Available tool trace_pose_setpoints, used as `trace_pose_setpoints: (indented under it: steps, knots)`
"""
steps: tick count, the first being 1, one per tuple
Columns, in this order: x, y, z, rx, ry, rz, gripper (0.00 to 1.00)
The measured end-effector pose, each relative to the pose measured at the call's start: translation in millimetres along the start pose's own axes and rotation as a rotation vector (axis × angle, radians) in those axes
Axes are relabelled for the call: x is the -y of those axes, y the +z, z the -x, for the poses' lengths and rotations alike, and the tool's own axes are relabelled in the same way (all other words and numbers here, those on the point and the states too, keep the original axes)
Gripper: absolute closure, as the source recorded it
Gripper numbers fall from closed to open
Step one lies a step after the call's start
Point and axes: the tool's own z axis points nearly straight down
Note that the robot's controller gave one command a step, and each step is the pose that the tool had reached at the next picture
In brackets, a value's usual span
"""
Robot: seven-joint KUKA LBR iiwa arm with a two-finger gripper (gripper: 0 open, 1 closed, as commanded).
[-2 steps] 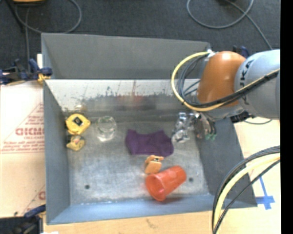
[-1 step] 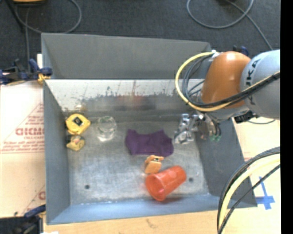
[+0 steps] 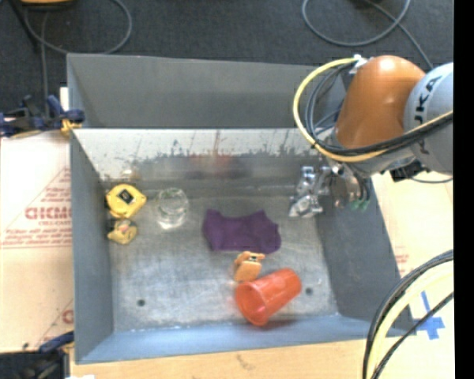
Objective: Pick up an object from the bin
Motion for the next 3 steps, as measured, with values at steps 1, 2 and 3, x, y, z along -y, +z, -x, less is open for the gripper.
trace_pose_setpoints:
  steps: [1,2,3]
  knots:
    - [-27.6,18.9,25.0,0.007,0.206,0.001,0.00]
    - [-31.3,25.8,27.3,0.005,0.214,0.000,0.00]
    - [-70.8,84.6,20.8,0.013,0.020,0.000,1.00]
